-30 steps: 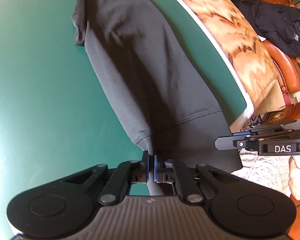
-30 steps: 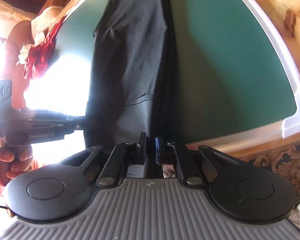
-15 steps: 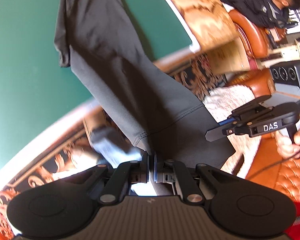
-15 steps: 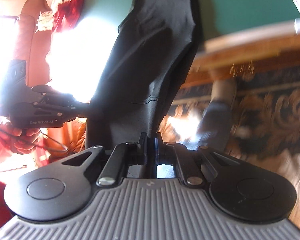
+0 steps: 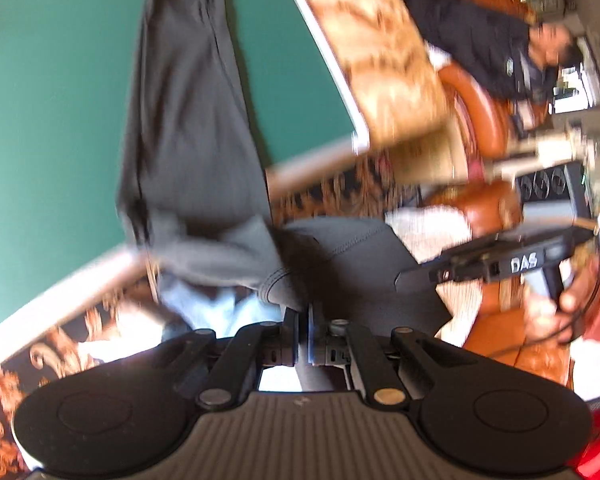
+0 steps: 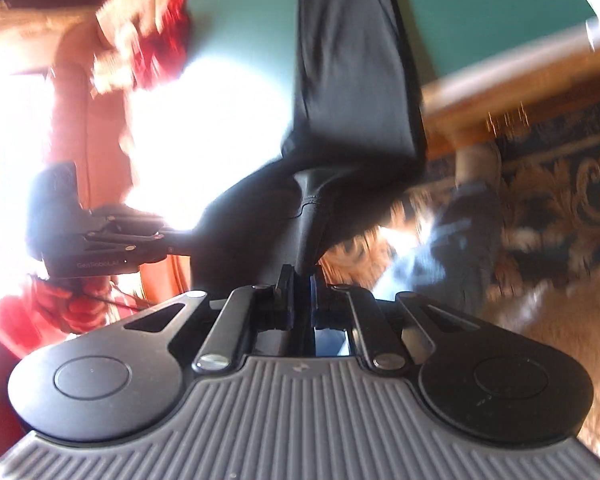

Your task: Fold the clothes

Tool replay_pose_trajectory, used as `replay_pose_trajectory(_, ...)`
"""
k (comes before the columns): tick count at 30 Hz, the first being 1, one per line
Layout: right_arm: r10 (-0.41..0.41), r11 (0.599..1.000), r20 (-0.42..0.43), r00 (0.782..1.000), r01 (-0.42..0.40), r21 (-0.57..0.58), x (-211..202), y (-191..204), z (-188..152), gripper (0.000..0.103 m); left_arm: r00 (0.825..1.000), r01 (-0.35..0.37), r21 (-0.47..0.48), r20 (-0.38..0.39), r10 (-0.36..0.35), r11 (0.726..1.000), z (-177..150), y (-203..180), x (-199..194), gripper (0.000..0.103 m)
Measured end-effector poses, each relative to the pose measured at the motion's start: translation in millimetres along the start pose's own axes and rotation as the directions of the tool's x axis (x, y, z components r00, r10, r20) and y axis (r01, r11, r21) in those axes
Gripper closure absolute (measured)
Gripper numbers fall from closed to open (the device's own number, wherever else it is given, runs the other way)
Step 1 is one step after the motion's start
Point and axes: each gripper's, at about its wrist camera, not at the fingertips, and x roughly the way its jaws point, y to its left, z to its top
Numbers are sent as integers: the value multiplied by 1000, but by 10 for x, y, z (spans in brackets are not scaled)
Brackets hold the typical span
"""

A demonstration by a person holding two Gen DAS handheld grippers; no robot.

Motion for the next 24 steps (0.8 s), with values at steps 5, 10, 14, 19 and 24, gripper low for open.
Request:
replay_pose_trajectory(5,67,998,76,995,-69,13,-246,87,792,93,994,-11,-5,110,11,1000,761,107,-344,99)
replay_pose_trajectory(10,128,991,111,985,-131,20,-369,128,1816,93,987,-15,0,161,14,1000,1645,262,-479,99)
replay_pose_trajectory(14,134,990,122,983,-139,35,-298,38,2616,93,983,-37,6,181,36,999,2333,470,-432,99)
replay_pose_trajectory(19,120,991,124,985,-126,45,-72,-85,3408,93,981,-45,-13,190,46,999,2916,764,-245,99)
replay_pose_trajectory(24,117,986,158,980,-134,98,169,-267,3904,93,979,-44,-29,199,48,999,3369,1056,-59,99)
